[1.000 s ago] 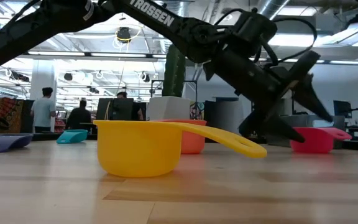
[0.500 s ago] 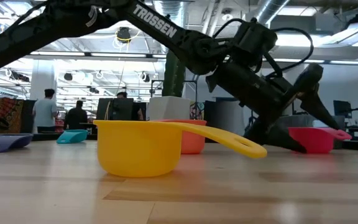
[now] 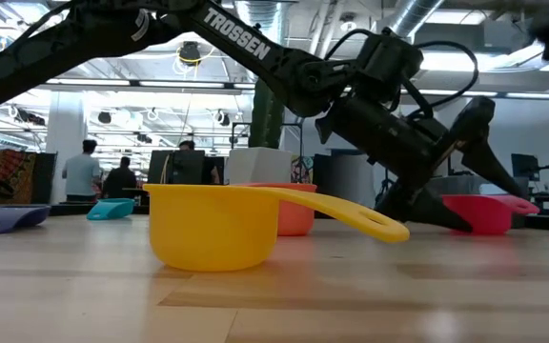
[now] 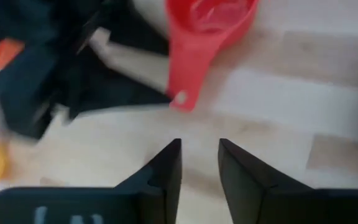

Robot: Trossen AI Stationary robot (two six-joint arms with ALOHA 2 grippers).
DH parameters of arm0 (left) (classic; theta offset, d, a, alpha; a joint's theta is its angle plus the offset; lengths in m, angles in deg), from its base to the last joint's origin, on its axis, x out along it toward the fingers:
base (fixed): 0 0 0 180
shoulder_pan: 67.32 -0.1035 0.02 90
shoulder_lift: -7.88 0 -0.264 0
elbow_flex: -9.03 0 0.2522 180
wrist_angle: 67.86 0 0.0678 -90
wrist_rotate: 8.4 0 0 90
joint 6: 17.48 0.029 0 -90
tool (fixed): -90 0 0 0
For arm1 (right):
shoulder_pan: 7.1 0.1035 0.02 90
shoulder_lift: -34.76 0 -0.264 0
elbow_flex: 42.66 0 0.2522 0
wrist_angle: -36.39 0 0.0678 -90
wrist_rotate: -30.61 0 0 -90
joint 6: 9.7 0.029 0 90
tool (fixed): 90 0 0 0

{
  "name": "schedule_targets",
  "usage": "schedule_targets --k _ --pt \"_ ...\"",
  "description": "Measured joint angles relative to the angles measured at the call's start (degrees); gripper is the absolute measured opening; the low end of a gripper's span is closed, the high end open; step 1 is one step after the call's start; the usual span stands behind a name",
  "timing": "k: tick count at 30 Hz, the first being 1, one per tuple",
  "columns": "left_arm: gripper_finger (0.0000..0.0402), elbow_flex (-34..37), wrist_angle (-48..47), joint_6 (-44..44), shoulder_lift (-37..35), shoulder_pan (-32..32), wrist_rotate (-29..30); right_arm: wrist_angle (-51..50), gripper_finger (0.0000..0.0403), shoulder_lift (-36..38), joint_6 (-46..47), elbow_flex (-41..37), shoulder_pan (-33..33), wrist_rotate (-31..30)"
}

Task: Nest measuring cups in basket
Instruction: Stack the red measuring cup on top of the orange measuring cup

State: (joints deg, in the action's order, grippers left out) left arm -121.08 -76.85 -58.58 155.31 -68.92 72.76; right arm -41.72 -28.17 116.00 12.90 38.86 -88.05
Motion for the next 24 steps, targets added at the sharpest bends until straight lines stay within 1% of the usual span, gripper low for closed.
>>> schedule_targets --k 5,11,14,18,24 --pt "0.0320 0.0 0.2 0.1 0.0 0.0 -1.0 1.8 0.0075 0.0 -2.5 -4.5 -3.6 0.1" --pt "0.0320 0.0 0.3 0.1 0.0 -0.2 -1.1 14.2 0.0035 0.0 -7.7 -11.5 -7.7 0.3" --pt "0.0320 0.0 -0.5 0.1 0.0 -0.5 -1.3 19.1 0.0018 0.0 -8.6 -14.0 -9.2 0.1" --pt "0.0310 0.0 -1.8 0.4 0.0 -1.0 -1.4 19.8 0.0011 0.0 -9.2 -14.9 -9.8 -0.4" --pt "0.0259 0.0 -2.4 2.1 0.0 -1.3 -1.5 20.1 0.0018 0.0 -13.2 -15.0 -11.5 -0.6"
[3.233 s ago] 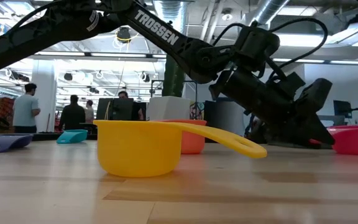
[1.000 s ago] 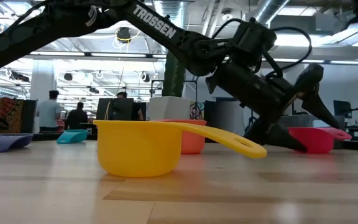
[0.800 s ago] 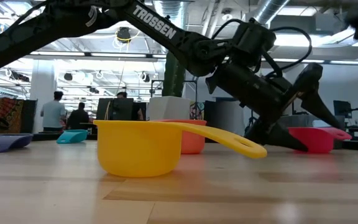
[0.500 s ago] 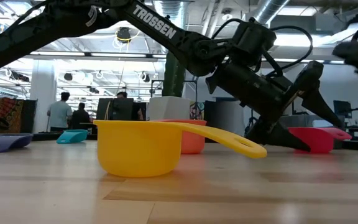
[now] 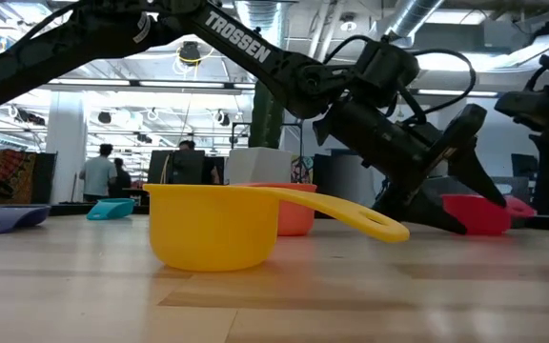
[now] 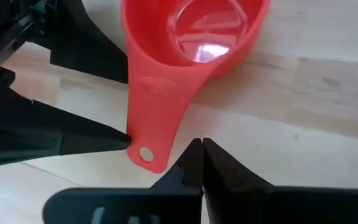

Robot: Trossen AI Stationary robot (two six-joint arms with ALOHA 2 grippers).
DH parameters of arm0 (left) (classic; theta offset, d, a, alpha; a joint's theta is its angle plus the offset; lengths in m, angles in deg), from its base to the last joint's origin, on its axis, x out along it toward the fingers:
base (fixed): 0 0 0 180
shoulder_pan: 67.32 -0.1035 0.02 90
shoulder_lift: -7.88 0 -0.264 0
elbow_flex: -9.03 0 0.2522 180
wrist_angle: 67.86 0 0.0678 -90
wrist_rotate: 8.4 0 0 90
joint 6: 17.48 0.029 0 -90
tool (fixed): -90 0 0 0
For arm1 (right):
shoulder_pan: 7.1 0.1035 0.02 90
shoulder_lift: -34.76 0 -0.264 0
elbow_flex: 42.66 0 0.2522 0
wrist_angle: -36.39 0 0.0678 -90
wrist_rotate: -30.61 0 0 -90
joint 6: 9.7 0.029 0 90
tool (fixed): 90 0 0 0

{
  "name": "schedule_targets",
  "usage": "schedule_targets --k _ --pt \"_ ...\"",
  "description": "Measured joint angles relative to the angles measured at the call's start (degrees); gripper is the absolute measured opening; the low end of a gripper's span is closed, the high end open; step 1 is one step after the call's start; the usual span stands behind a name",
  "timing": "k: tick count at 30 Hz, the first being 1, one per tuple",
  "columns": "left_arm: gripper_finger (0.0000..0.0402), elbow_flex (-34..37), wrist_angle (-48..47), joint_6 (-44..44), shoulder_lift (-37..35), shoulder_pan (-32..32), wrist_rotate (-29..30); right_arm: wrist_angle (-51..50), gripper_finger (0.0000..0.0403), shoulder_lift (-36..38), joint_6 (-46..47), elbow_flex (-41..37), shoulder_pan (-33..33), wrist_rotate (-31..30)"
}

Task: Nest measuring cups in basket
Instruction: Stack the red measuring cup on top of the orange measuring cup

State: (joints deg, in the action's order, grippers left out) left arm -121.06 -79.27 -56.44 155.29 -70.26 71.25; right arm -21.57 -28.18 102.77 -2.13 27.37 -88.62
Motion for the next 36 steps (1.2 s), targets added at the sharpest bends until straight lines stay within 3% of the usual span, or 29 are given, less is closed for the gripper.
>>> schedule_targets --k 8,19,36 --pt "0.0212 0.0 -1.6 2.1 0.0 -0.2 -2.3 1.8 0.0011 0.0 -7.0 0.0 -2.7 0.8" --pt "0.0198 0.0 2.4 1.6 -0.1 -1.1 -10.2 3.3 0.0013 4.4 -10.9 0.0 -2.8 0.7" --pt "0.0198 0.0 5.5 1.4 -0.1 -1.4 -6.8 2.4 0.0012 13.2 -15.7 0.0 -6.8 1.3"
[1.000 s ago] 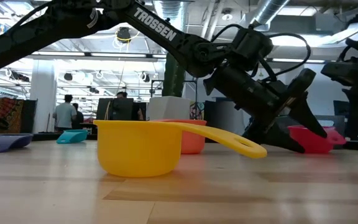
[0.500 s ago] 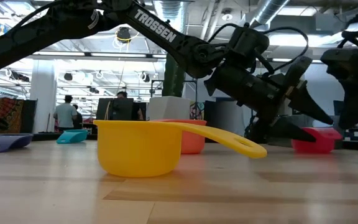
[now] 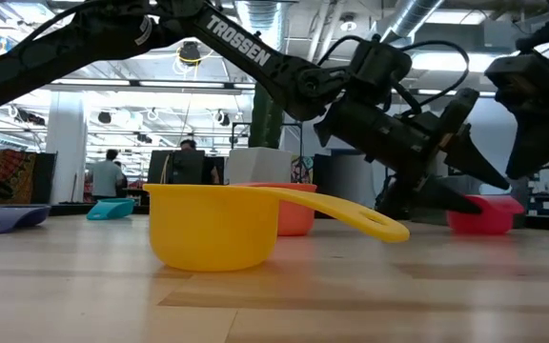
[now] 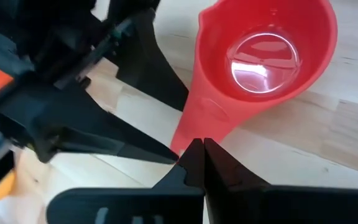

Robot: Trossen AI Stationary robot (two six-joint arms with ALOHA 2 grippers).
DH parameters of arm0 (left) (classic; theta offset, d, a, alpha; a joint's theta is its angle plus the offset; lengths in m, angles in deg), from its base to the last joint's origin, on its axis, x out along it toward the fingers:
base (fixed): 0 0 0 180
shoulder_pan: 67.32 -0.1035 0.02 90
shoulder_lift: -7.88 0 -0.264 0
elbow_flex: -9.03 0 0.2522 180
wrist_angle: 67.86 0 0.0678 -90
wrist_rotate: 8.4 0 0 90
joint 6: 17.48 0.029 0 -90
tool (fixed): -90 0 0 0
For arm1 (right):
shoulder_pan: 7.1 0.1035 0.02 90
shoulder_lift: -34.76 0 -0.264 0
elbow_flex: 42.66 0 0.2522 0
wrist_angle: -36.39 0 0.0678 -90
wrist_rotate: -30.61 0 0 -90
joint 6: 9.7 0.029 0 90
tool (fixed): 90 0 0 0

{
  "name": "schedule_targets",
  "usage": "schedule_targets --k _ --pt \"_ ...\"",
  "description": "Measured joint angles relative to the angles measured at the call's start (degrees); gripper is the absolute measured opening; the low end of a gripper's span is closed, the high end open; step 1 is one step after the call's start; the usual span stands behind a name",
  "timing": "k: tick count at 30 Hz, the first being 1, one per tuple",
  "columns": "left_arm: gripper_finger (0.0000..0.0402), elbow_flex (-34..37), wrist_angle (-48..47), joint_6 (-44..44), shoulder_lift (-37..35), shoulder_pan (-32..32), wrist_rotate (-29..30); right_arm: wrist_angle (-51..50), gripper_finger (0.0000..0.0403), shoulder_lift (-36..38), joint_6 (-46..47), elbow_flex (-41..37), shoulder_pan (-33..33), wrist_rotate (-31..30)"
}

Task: Nest measuring cups in basket
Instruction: Stack the red measuring cup on top of the orange measuring cup

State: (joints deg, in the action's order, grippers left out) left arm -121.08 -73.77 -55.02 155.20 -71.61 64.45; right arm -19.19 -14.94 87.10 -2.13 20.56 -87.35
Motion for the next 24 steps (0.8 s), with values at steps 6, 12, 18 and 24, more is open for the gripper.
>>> schedule_targets --k 6,12,18,24 --pt "0.0174 0.0 1.2 -0.7 0.0 0.0 1.6 -0.2 0.0012 1.8 0.0 0.0 -0.5 -0.3" --pt "0.0106 0.0 1.1 -0.7 0.0 -0.1 3.0 0.1 0.0012 1.9 0.2 0.0 -0.4 -0.3" --pt "0.0025 0.0 0.6 -0.8 0.0 -0.9 4.1 0.6 0.0012 1.8 0.7 0.0 -0.4 -0.3" --pt "0.0015 0.0 -0.6 -2.6 0.0 -2.0 3.3 -2.5 0.0012 1.8 3.6 0.0 -0.5 -0.4"
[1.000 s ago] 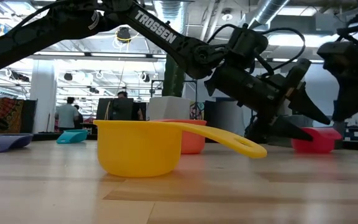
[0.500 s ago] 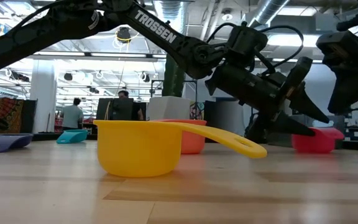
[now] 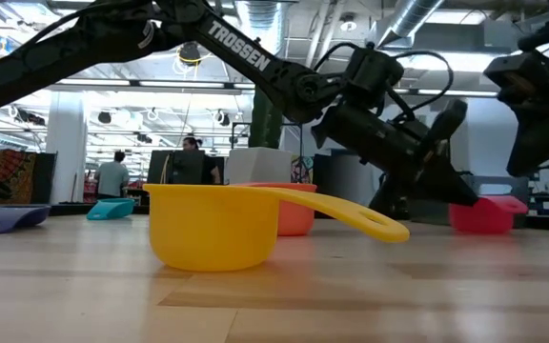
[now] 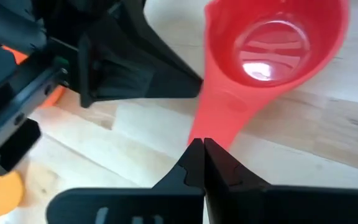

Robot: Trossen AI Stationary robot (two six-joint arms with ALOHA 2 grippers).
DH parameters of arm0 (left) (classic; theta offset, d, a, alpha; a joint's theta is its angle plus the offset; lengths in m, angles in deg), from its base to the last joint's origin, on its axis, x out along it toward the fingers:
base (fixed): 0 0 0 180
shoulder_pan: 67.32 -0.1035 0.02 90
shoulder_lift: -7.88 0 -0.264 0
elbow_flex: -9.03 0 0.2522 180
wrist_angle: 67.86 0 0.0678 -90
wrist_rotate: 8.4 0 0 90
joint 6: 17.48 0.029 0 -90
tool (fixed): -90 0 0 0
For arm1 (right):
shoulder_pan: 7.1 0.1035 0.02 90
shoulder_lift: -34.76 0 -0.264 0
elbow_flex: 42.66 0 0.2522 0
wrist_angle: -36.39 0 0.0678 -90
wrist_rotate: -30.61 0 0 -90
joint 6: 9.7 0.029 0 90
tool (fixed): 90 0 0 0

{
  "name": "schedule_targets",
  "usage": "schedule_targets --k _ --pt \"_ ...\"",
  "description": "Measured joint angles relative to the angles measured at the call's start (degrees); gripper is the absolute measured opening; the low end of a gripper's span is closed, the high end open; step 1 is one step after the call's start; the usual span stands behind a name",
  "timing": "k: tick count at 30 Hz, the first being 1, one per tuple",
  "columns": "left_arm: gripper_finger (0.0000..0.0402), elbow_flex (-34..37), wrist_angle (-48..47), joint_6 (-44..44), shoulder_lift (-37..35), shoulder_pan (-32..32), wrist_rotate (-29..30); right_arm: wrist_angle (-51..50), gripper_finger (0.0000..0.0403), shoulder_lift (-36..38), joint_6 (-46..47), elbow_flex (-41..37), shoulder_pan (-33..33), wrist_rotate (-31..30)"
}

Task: Nest measuring cups in basket
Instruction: Stack the red measuring cup on top of the orange measuring cup

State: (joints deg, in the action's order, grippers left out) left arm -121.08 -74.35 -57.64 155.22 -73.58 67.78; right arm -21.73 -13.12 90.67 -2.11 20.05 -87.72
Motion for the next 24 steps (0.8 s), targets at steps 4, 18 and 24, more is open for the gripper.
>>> schedule_targets --k 4,18,24 --pt "0.0030 0.0 -2.5 -0.2 0.0 -0.9 -9.4 -0.8 0.0012 0.1 -0.2 0.0 -1.1 0.7" --pt "0.0065 -0.1 -19.0 25.1 -7.3 -1.2 -7.4 -2.4 0.0021 5.3 -2.9 3.2 2.5 -3.7" --pt "0.0109 -0.1 -13.9 37.4 -7.4 -1.3 -4.7 -5.1 0.0020 8.3 -8.7 6.8 2.5 -5.0"
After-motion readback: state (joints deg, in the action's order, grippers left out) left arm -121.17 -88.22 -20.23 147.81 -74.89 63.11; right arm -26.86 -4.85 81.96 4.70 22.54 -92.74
